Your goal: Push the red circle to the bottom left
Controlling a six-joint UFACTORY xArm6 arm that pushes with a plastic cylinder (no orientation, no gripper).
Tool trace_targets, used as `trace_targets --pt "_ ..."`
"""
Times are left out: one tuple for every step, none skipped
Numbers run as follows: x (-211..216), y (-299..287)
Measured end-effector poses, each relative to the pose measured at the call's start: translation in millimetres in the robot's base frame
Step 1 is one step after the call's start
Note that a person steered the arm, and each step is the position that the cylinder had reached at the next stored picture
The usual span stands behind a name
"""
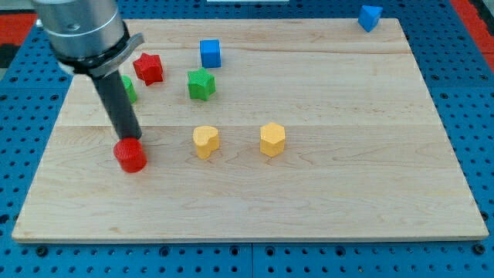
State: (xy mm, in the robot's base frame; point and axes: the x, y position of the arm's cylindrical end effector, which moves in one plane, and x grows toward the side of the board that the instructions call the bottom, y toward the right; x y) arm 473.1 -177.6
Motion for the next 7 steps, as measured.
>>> trace_targets --pt "8 -2" --pt "8 49" --pt "16 90" --pt "31 66" --pt "25 30" --pt "23 -9" --pt "23 -20"
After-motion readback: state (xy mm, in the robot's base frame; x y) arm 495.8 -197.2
